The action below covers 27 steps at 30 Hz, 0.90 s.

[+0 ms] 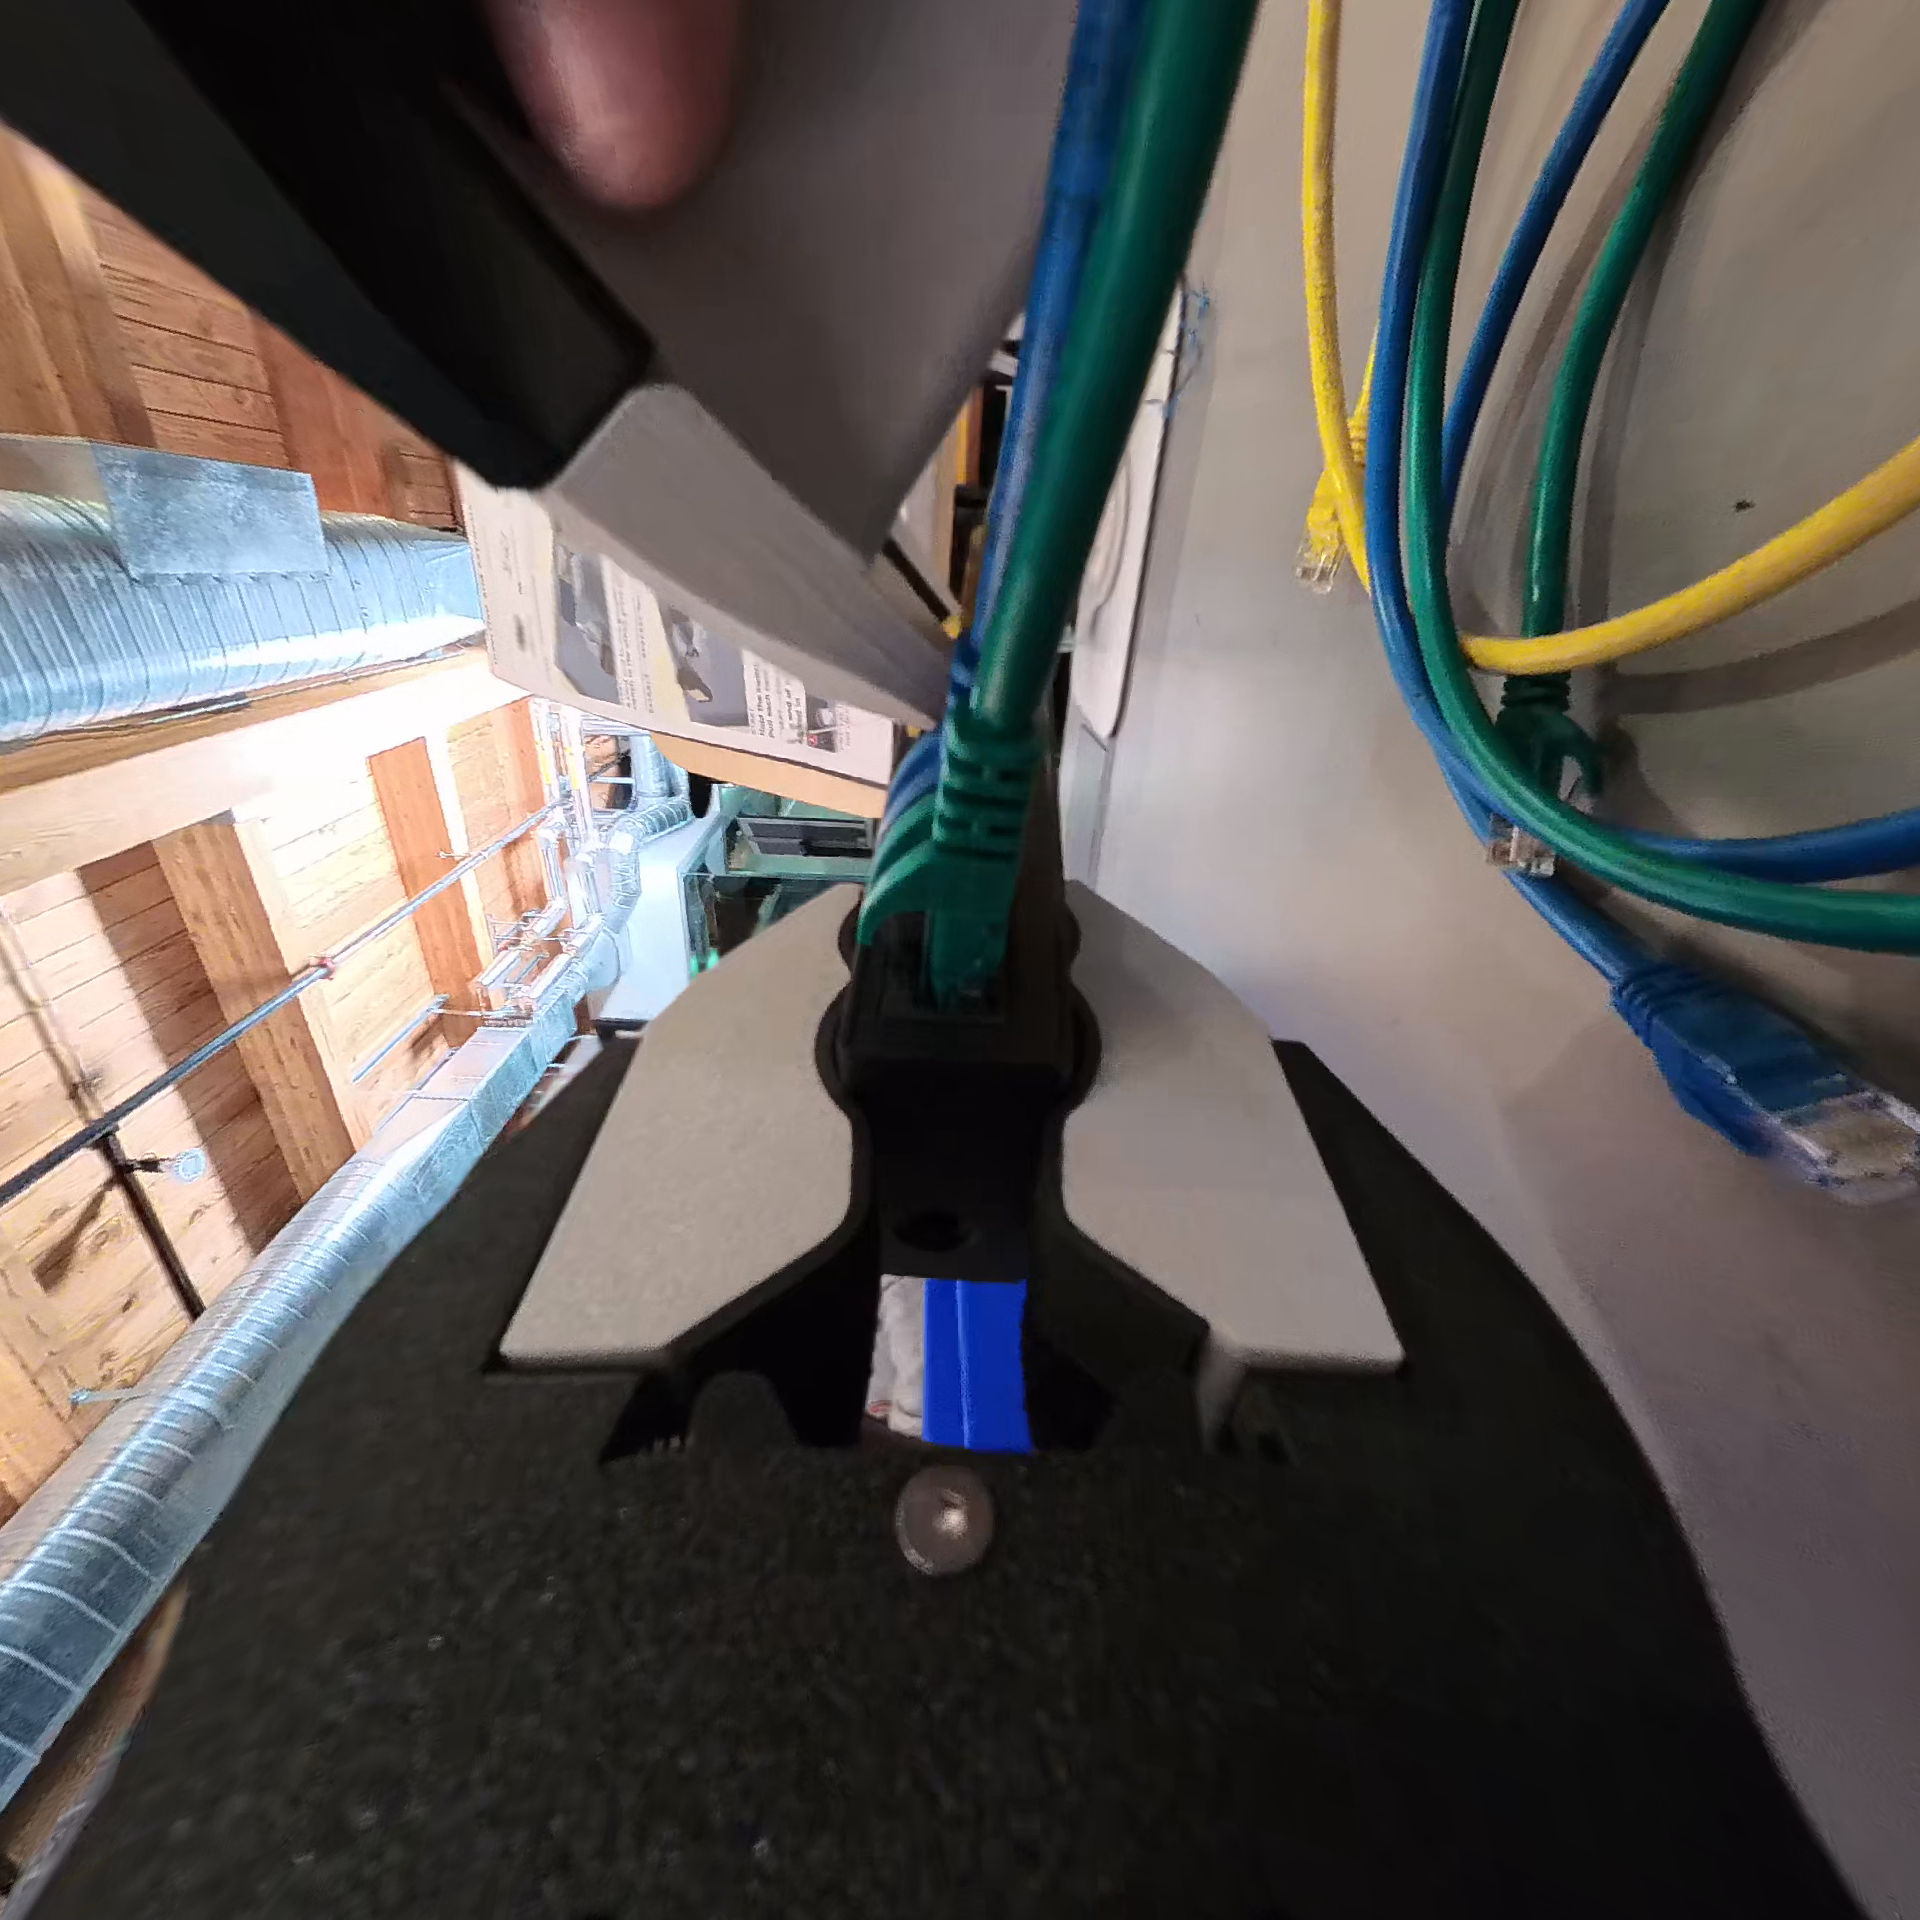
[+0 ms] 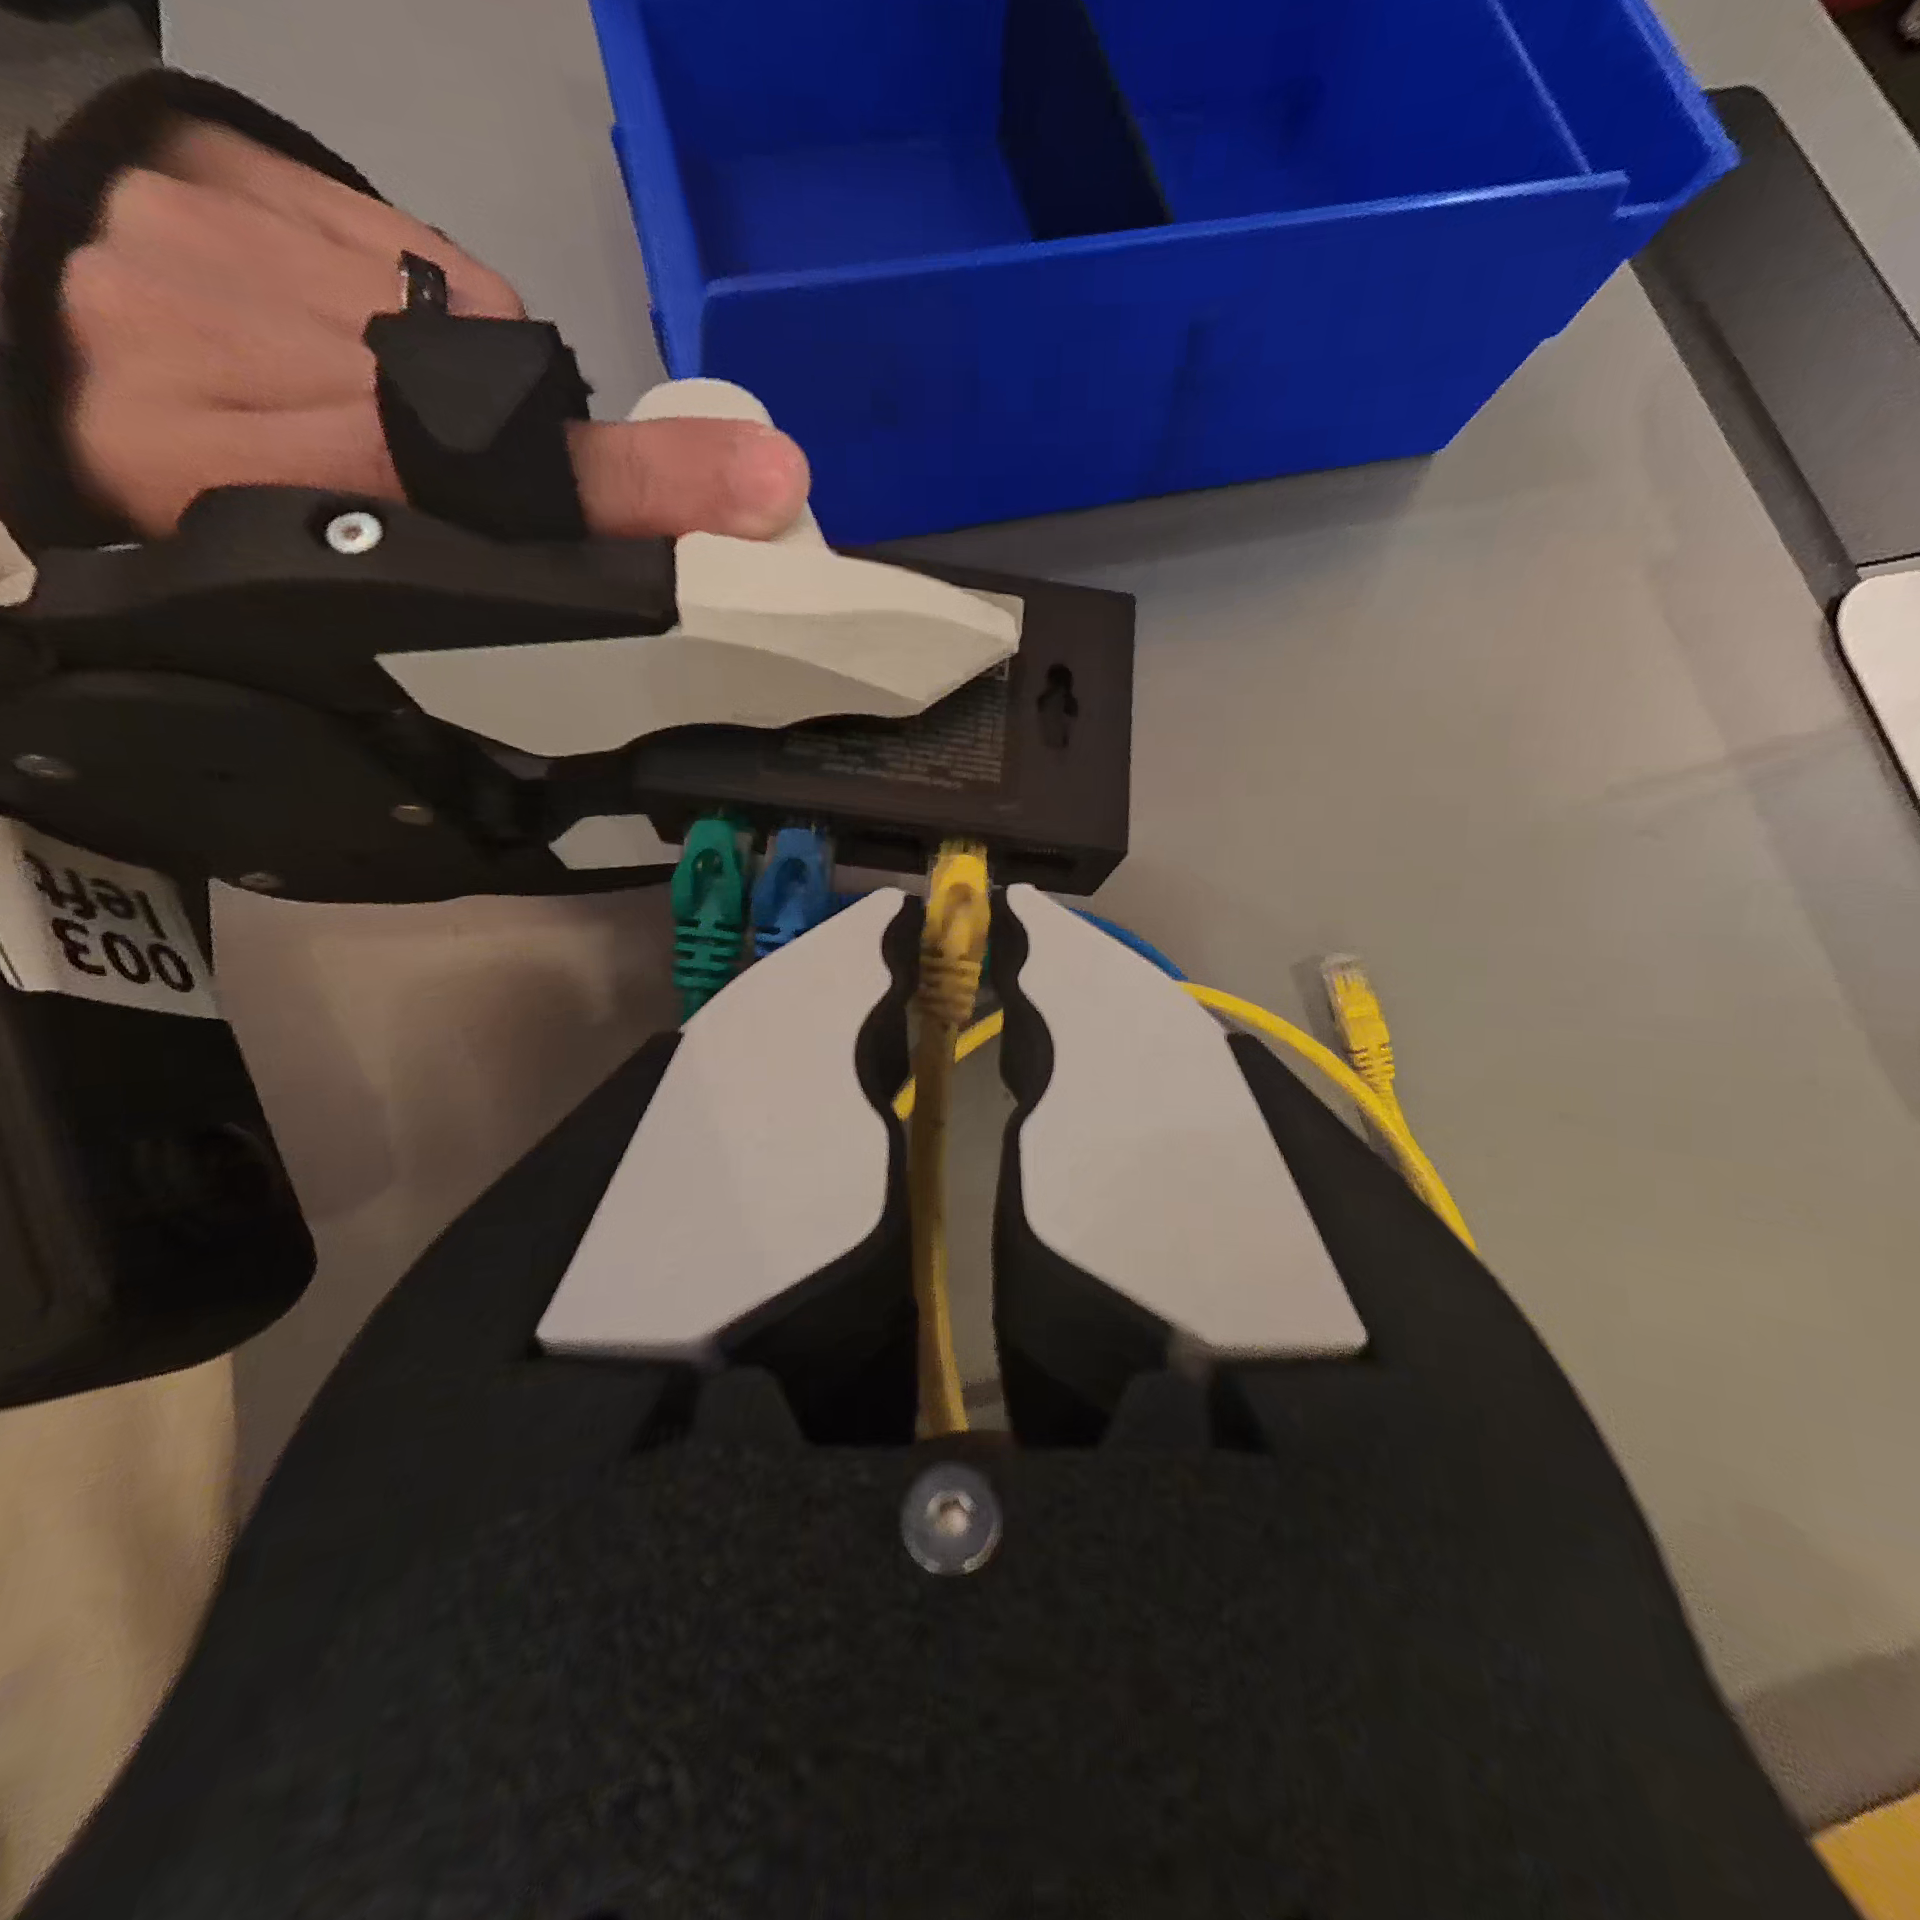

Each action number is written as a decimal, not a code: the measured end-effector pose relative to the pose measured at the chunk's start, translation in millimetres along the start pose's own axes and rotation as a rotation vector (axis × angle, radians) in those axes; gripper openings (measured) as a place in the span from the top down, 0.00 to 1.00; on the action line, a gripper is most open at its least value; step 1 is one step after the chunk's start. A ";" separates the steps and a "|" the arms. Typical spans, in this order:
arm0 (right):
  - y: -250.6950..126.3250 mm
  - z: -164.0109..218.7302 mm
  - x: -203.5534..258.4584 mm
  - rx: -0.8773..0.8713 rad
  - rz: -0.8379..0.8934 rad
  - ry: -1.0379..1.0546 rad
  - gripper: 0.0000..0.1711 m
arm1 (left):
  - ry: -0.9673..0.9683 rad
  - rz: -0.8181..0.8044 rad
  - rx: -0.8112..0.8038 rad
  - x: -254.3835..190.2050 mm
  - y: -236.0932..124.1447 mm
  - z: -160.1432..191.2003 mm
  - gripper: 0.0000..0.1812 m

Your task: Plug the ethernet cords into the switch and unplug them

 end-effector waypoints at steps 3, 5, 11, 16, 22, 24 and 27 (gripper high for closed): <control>0.2 2.7 2.2 -0.014 0.039 -0.019 0.92 | -0.007 0.029 -0.005 -1.3 1.1 -0.1 0.83; 0.1 6.5 3.9 0.002 0.046 -0.016 0.92 | -0.002 0.040 -0.012 -4.3 0.1 -2.3 0.83; -29.9 39.2 -10.7 0.027 0.065 0.083 0.93 | -0.040 0.061 0.199 2.6 18.5 48.8 0.83; -71.5 36.4 -37.8 -0.059 0.164 0.082 0.93 | -0.003 0.042 0.033 14.3 -14.9 -1.8 0.83; -76.5 50.5 -71.5 -0.078 0.209 0.170 0.93 | -0.042 0.086 0.055 12.3 -33.0 15.0 0.83; -53.8 65.9 -66.3 -0.034 0.123 0.233 0.93 | -0.045 0.090 0.090 13.7 -34.3 25.1 0.83; -29.5 88.2 -58.9 0.082 0.139 0.244 0.90 | -0.039 0.104 0.134 11.1 -38.8 39.5 0.83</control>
Point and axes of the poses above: each gripper's, where its closed fingertips meet, y out along the fingers, z out of its underside, x = y × z across the jaws, the point moved 6 cm from there along -y, back along the fingers, and after that the axes turned 4 degrees about x, right-handed, at the moved point
